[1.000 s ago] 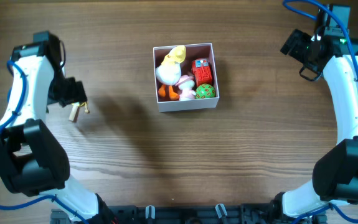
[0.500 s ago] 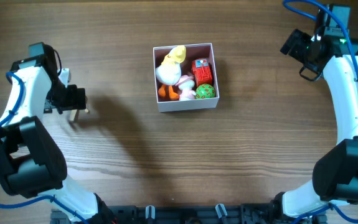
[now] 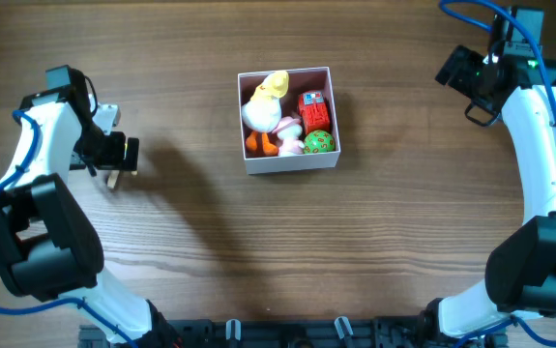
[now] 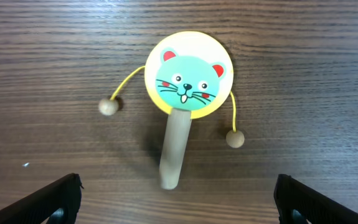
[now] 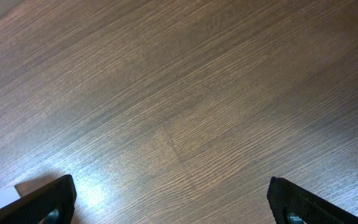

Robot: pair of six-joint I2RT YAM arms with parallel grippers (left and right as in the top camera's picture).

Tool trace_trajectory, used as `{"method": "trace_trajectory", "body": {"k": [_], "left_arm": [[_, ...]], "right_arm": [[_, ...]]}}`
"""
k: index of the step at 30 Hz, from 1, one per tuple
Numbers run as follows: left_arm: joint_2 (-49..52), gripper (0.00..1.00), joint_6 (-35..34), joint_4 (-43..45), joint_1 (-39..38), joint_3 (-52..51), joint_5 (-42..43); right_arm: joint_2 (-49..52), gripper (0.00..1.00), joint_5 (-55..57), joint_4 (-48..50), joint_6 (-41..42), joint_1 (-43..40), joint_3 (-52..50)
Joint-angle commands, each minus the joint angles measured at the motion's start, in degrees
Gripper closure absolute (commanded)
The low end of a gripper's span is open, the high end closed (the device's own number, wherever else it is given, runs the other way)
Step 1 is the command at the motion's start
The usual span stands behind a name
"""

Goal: Pack container
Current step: 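Lower the left gripper over the rattle drum and grasp its handle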

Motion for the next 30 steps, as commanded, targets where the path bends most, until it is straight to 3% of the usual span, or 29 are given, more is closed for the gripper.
{"method": "trace_trajectory", "body": {"k": [1, 15, 30], "left_arm": [[2.54, 0.01, 1.42, 0.68, 0.31, -0.66, 2.43], [4.76, 0.02, 1.40, 2.75, 1.49, -0.92, 3.56], [4.76, 0.12, 1.40, 3.82, 2.29, -4.92, 5.40]], "right_arm": [[0.61, 0.00, -0.52, 0.15, 0.02, 0.02, -0.02], [0.61, 0.00, -0.52, 0.15, 0.02, 0.02, -0.02], [0.61, 0.00, -0.52, 0.15, 0.04, 0.02, -0.02]]}}
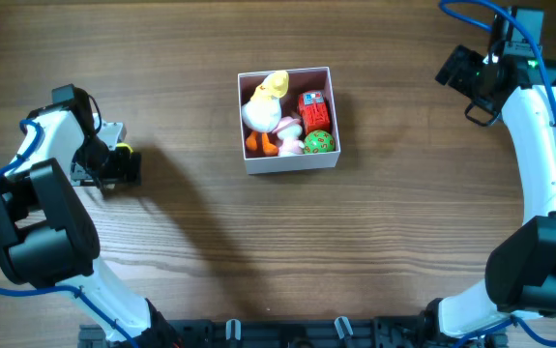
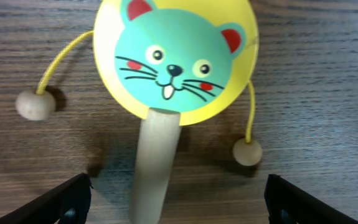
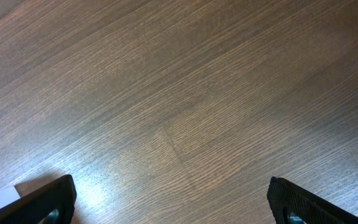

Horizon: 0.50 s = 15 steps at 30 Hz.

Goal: Pack container
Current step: 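Lower the left gripper over the rattle drum and grasp its handle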

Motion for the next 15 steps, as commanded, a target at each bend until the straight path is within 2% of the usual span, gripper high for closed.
{"method": "trace_trajectory", "body": {"k": [1, 3, 15], "left_arm": [[0.70, 0.12, 1.36, 0.76, 0.31, -0.33, 1.88], [0.70, 0.16, 1.36, 1.46, 0.31, -0.33, 1.88], [0.70, 0.55, 1.31, 2.86, 0.31, -0.33, 1.86]], "right_arm": [[0.61, 0.00, -0.52, 0.15, 0.02, 0.02, -0.02], [0.61, 0.00, -0.52, 0.15, 0.02, 0.02, -0.02], [0.61, 0.00, -0.52, 0.15, 0.02, 0.02, -0.02]]}}
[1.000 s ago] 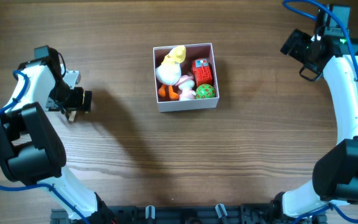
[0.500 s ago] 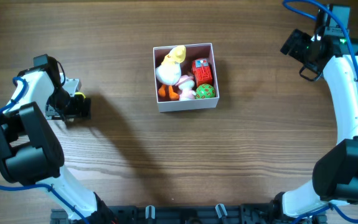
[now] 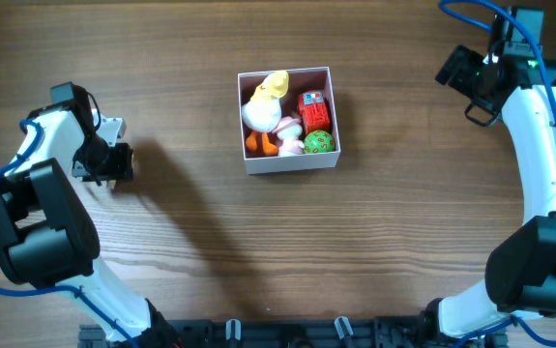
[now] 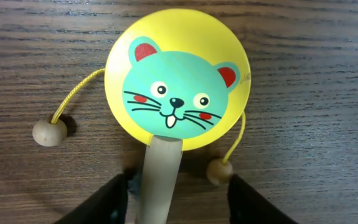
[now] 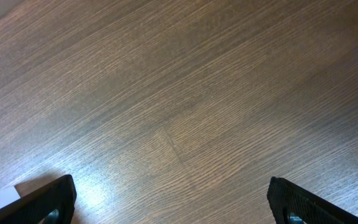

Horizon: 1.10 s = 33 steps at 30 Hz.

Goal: Pack container
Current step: 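Lower the left gripper over the rattle drum and grasp its handle, then lift the rattle drum and carry it right over the box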

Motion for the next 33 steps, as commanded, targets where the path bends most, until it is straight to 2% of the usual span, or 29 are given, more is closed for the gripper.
{"method": "trace_trajectory", "body": {"k": [1, 6, 8, 19, 22, 26, 33], "left_arm": [[0.70, 0.57, 0.63, 0.15, 0.31, -0.31, 1.03], [0.70, 0.66, -0.83, 0.20, 0.31, -0.31, -2.23], [0.70, 0.73, -0.87, 0.13, 0.31, -0.31, -2.82], [0.70, 0.87, -0.90, -0.04, 0.31, -0.31, -2.80], [0.68, 0.96, -0.92, -0.07, 0.28, -0.31, -2.80], [0.52, 0.96, -1.33, -0.22, 0.00, 0.35, -2.80], [-0.85, 0.96, -1.42, -4.61, -2.95, 7.56, -2.80]], "right_arm": [[0.61, 0.00, -0.52, 0.15, 0.02, 0.02, -0.02], [0.61, 0.00, -0.52, 0.15, 0.02, 0.02, -0.02], [0.61, 0.00, -0.52, 0.15, 0.04, 0.02, -0.02], [0.61, 0.00, -0.52, 0.15, 0.02, 0.02, -0.02], [0.61, 0.00, -0.52, 0.15, 0.02, 0.02, -0.02], [0.61, 0.00, -0.52, 0.15, 0.02, 0.02, -0.02], [0.61, 0.00, -0.52, 0.15, 0.02, 0.02, -0.02]]}}
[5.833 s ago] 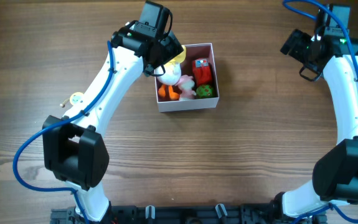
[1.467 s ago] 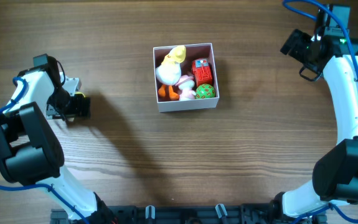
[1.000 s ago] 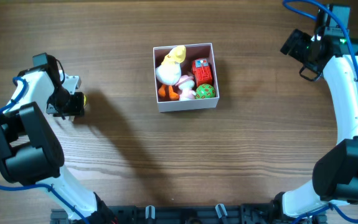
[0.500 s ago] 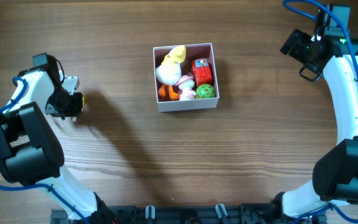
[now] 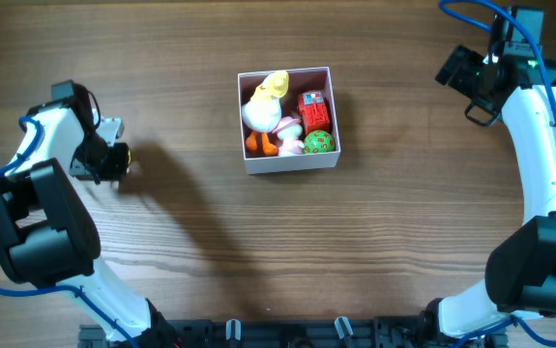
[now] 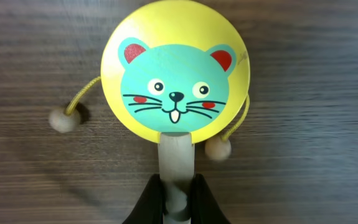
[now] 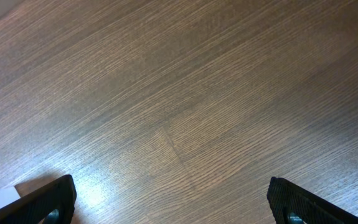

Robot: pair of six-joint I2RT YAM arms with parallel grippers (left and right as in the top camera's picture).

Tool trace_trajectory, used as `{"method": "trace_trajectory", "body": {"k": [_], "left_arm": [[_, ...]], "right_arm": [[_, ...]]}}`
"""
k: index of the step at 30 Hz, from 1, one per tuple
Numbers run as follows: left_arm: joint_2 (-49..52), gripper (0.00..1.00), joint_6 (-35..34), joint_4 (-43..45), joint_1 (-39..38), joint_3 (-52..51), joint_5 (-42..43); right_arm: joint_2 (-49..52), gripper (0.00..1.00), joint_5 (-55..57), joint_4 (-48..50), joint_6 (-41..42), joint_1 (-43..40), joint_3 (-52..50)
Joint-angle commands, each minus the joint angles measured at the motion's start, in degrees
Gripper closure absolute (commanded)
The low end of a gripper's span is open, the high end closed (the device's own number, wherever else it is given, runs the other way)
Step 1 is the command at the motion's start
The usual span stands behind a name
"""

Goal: Pack container
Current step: 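Lift the rattle drum and carry it right over the box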

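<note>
A wooden rattle drum (image 6: 175, 78) with a yellow disc, a teal cat face and two beads on strings fills the left wrist view. My left gripper (image 6: 179, 198) is shut on its pale wooden handle (image 6: 177, 158). From overhead this gripper (image 5: 115, 159) sits at the table's far left, and the drum is hidden under it. The white box (image 5: 287, 162) stands at centre back, holding a duck toy (image 5: 264, 101), a red toy (image 5: 312, 108) and a green ball (image 5: 319, 141). My right gripper (image 7: 172, 202) hangs open over bare wood at the far right.
Brown wooden tabletop (image 5: 287, 251) all around. A pale corner of something shows at the lower left of the right wrist view. The right arm (image 5: 539, 135) runs along the right edge.
My left gripper's fingers have closed fully onto the drum's handle; they were partly apart beside it. The drum now sits straighter in the left wrist view. The right arm has not moved.
The left gripper first hung open well above the rattle drum lying on the table. It was then lower, with the drum large in view, fingers wide. Then the fingers stood close on either side of the handle, and now they grip it. The right arm stayed still throughout.
</note>
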Motion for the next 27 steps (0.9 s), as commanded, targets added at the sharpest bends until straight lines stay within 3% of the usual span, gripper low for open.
{"method": "trace_trajectory", "body": {"k": [1, 7, 12, 19, 27], "left_arm": [[-1.36, 0.96, -1.60, -1.75, -3.06, 7.06, -0.37], [-4.11, 0.96, -7.58, -2.29, -9.62, 16.50, 0.90], [-5.40, 0.96, -7.58, 1.07, -17.73, 23.28, 10.03], [-5.70, 0.96, -7.58, 13.51, -30.67, 24.22, 20.81], [-5.22, 0.91, -7.56, 18.73, -41.92, 24.20, 20.09]], "right_arm": [[0.61, 0.00, -0.52, 0.15, 0.02, 0.02, -0.02], [0.61, 0.00, -0.52, 0.15, 0.04, 0.02, -0.02], [0.61, 0.00, -0.52, 0.15, 0.02, 0.02, -0.02], [0.61, 0.00, -0.52, 0.15, 0.02, 0.02, -0.02], [0.61, 0.00, -0.52, 0.15, 0.02, 0.02, -0.02]]}}
